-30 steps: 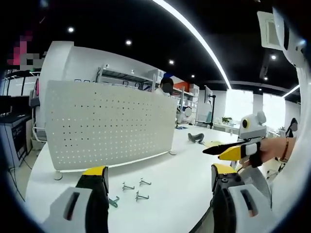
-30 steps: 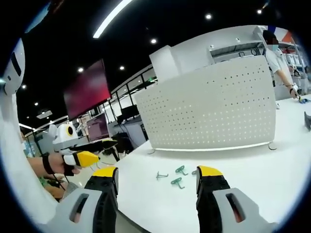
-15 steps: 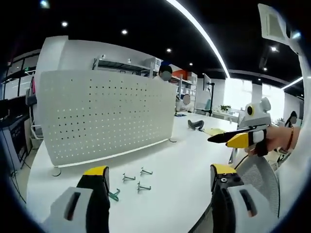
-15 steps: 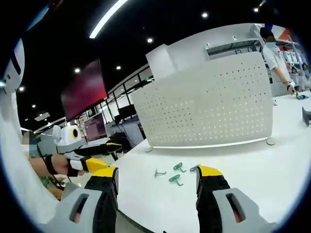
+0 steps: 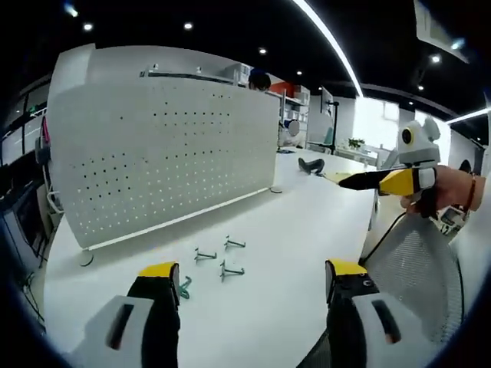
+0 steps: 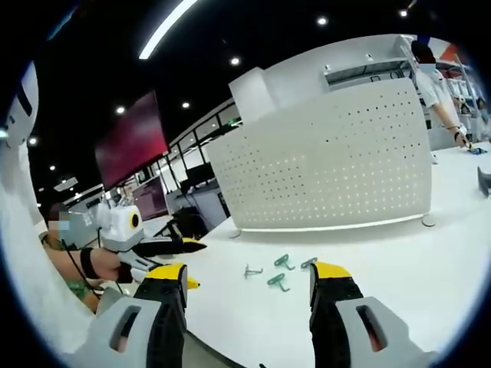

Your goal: Insert the hook assembly into the mounting plate slot until the hook locks in place.

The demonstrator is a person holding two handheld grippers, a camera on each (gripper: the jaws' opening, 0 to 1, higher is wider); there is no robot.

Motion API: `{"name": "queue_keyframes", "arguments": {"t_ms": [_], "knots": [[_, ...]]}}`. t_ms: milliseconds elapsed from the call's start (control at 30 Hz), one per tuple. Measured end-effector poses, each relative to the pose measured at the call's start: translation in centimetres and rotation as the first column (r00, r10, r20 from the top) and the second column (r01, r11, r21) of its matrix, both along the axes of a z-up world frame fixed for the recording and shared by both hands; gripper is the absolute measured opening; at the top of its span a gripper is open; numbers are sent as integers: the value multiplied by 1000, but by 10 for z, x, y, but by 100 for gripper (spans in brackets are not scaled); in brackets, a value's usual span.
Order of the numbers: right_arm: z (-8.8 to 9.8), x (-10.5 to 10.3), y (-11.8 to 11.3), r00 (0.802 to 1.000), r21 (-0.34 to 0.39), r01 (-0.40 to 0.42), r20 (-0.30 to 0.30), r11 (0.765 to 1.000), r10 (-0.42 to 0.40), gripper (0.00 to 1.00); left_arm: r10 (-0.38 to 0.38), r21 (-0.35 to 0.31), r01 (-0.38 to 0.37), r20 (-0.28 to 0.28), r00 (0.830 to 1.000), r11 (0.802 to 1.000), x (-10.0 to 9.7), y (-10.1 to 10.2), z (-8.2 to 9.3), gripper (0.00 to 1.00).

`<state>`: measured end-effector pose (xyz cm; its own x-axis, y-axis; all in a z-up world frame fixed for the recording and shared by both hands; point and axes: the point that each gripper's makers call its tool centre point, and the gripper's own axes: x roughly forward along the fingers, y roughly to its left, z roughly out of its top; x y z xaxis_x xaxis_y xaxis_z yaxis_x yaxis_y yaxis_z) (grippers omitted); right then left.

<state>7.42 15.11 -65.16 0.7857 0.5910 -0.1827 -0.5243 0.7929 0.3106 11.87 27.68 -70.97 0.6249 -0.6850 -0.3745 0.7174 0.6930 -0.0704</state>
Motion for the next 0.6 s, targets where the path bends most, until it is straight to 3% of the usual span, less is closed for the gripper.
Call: {"name": "queue_keyframes", "arguments": {"t_ms": [233, 333, 467, 600], "knots": [[-1, 1, -3, 1000, -6, 3, -1, 1000, -3, 65, -20, 26, 20, -21, 1000, 999, 4, -5, -11, 78], [-4, 2, -8, 1000, -3, 12, -2, 1000, -12, 65, -22, 23, 23, -69, 997, 999, 7, -6, -20, 77], [-7, 1, -9, 1000, -1, 18, -14, 1000, -18, 65, -26, 31, 28, -77, 997, 999, 11, -8, -26, 76], [-1, 2, -8, 1000, 69, 24, -11, 997, -23, 65, -35, 48, 40, -95, 995, 998, 14, -10, -34, 76]]}}
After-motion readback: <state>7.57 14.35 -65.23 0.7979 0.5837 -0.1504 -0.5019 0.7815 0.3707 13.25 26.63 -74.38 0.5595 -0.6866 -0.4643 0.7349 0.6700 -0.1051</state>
